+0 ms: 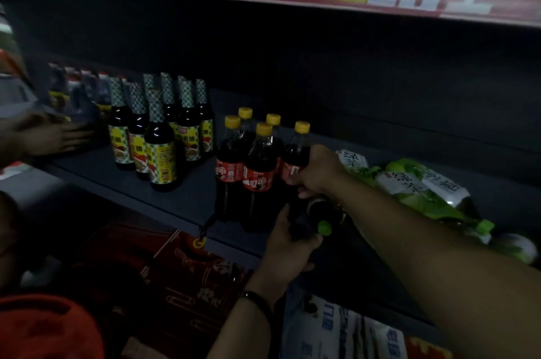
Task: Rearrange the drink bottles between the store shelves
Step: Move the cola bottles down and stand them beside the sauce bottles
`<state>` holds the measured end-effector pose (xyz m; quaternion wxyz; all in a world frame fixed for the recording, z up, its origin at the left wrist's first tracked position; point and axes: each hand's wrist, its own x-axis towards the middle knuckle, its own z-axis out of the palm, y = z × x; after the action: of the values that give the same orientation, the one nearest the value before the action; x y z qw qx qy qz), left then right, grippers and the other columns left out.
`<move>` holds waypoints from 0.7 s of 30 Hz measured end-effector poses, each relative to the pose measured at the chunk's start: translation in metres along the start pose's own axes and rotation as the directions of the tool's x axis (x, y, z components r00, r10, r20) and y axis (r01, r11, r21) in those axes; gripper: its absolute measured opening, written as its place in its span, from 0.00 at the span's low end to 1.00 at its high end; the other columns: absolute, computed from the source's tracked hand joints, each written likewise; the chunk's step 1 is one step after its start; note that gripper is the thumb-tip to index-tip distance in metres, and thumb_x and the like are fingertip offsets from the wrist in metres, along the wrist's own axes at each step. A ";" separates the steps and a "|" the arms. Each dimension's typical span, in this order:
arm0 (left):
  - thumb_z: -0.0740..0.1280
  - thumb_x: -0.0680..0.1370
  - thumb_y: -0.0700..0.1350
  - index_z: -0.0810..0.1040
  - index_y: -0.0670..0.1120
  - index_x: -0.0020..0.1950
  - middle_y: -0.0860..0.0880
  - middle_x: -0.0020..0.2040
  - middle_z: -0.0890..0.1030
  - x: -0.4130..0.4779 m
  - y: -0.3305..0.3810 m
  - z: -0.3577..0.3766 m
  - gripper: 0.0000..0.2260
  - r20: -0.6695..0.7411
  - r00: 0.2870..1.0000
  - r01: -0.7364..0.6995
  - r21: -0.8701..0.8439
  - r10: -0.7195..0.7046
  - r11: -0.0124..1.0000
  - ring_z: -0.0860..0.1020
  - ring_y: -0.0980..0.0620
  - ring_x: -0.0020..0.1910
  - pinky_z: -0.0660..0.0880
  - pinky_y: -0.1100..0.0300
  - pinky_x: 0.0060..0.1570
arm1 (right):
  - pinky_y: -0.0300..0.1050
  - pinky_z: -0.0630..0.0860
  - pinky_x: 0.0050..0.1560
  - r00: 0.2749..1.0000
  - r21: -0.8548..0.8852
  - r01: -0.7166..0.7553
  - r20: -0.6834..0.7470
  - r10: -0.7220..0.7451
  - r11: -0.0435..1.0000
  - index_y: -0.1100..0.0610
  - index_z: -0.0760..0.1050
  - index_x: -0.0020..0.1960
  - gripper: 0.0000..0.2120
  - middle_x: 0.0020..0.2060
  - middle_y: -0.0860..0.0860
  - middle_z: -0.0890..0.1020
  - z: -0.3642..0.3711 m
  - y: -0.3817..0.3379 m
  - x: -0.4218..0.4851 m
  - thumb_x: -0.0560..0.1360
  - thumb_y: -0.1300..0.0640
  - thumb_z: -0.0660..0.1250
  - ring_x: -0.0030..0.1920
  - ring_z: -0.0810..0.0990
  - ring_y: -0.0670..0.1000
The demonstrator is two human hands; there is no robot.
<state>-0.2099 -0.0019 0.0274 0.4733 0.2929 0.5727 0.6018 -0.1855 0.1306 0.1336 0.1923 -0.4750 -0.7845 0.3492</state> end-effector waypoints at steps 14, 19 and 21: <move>0.65 0.85 0.39 0.55 0.66 0.84 0.63 0.55 0.74 0.009 0.000 0.003 0.35 -0.027 0.997 0.068 0.014 -0.068 0.998 0.83 0.43 0.63 0.86 0.45 0.54 | 0.48 0.83 0.31 0.998 0.059 0.015 0.055 -0.018 0.998 0.46 0.67 0.74 0.36 0.48 0.59 0.87 -0.007 0.000 0.005 0.74 0.67 0.77 0.36 0.89 0.57; 0.64 0.86 0.40 0.55 0.69 0.83 0.62 0.55 0.76 0.009 0.001 0.005 0.35 -0.034 0.998 0.047 0.041 -0.046 0.998 0.83 0.48 0.57 0.87 0.49 0.49 | 0.54 0.86 0.36 0.992 0.063 -0.051 0.118 0.043 0.997 0.57 0.72 0.69 0.29 0.48 0.63 0.86 -0.020 -0.001 0.007 0.72 0.63 0.81 0.37 0.90 0.58; 0.64 0.86 0.41 0.55 0.70 0.83 0.61 0.60 0.77 0.007 0.003 0.006 0.34 -0.031 0.999 0.039 0.053 -0.037 0.998 0.83 0.48 0.57 0.87 0.52 0.45 | 0.52 0.86 0.37 0.986 0.111 -0.067 0.161 0.048 0.992 0.54 0.68 0.74 0.32 0.51 0.63 0.86 -0.024 -0.002 0.006 0.76 0.67 0.77 0.40 0.90 0.58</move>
<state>-0.2081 0.0072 0.0300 0.4681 0.2854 0.6010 0.5816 -0.1746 0.1443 0.1515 0.1466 -0.4563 -0.7616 0.4362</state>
